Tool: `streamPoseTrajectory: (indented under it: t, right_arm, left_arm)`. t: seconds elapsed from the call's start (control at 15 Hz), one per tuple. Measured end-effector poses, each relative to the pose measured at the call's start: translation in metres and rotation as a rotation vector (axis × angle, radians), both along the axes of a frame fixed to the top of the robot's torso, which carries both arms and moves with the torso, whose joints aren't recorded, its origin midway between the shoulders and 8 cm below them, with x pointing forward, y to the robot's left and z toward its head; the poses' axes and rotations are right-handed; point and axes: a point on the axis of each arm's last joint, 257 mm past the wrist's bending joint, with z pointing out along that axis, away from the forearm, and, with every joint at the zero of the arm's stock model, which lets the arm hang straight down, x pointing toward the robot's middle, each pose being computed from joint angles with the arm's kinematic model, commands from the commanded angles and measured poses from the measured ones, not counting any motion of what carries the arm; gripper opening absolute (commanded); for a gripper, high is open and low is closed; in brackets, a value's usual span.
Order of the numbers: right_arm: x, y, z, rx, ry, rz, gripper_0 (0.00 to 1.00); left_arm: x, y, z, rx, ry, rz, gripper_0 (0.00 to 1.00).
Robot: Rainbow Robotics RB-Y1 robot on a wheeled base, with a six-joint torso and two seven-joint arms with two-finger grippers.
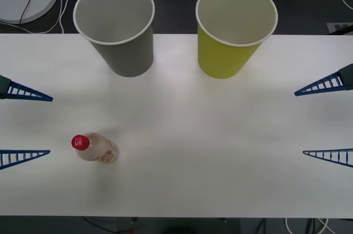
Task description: Put the can into the green bin and the plastic bottle into the gray bin
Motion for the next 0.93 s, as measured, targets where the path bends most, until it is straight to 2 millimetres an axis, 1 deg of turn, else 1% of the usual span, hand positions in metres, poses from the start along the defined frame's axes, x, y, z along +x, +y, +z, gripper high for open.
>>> streamPoseTrajectory:
  t: [0.2, 0.33, 0.67, 0.93]
  right_arm:
    - [0.0, 0.0, 0.0, 0.0, 0.0, 0.0, 1.0]
    - [0.0, 0.0, 0.0, 0.0, 0.0, 0.0, 1.0]
    - [0.0, 0.0, 0.0, 0.0, 0.0, 0.0, 1.0]
    - [0.0, 0.0, 0.0, 0.0, 0.0, 0.0, 1.0]
  left_arm:
    - [0.001, 0.012, -0.003, 0.005, -0.034, -0.007, 1.0]
    - [-0.002, 0.022, -0.009, 0.012, -0.05, -0.021, 1.0]
    - [-0.023, 0.04, -0.031, 0.034, -0.024, -0.056, 1.0]
    - [-0.035, 0.066, -0.053, 0.07, -0.039, -0.056, 1.0]
